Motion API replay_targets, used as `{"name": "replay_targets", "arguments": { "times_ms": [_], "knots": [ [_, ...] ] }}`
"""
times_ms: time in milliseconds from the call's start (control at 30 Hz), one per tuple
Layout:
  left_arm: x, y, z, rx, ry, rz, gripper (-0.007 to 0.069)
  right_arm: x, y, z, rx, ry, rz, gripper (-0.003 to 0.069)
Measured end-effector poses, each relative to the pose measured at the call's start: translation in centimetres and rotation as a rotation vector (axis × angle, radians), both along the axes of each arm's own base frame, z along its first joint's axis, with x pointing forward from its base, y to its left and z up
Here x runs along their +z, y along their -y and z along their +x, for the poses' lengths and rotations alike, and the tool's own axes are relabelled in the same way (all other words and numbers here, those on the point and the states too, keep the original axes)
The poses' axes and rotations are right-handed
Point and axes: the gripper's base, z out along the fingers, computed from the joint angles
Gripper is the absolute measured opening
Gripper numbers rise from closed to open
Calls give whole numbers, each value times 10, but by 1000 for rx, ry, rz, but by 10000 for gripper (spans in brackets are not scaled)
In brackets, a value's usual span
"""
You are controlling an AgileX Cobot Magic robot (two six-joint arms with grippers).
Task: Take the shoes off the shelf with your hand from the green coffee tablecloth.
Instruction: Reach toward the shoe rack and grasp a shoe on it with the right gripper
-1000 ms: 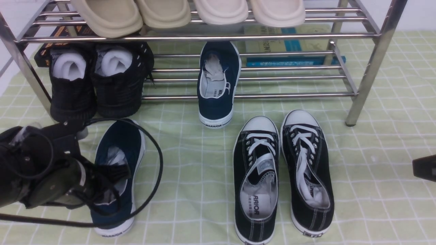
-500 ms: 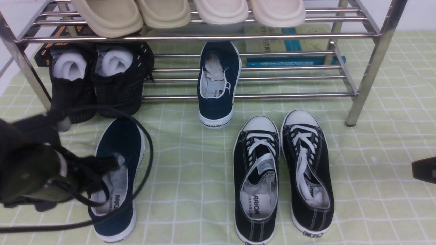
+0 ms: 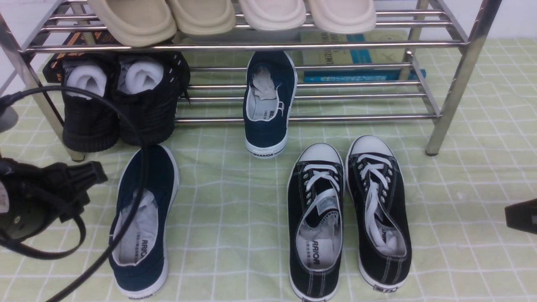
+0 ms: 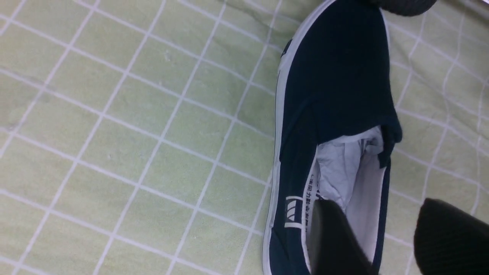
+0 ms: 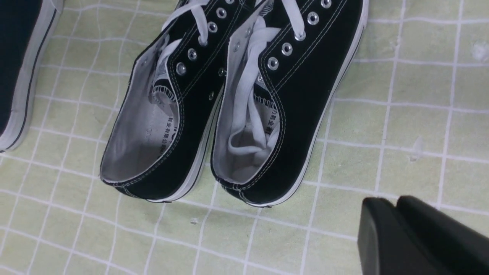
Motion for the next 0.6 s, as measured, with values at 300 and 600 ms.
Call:
{"name": "replay_targets", "arguments": {
  "times_ms": [300, 600],
  "knots": [
    [-1, 0, -1, 4, -9, 1, 180, -1, -2, -2, 47, -3, -11, 77],
    [-2, -1, -2, 10, -24, 7, 158, 8, -32, -2, 288, 17, -34, 78]
  ]
}}
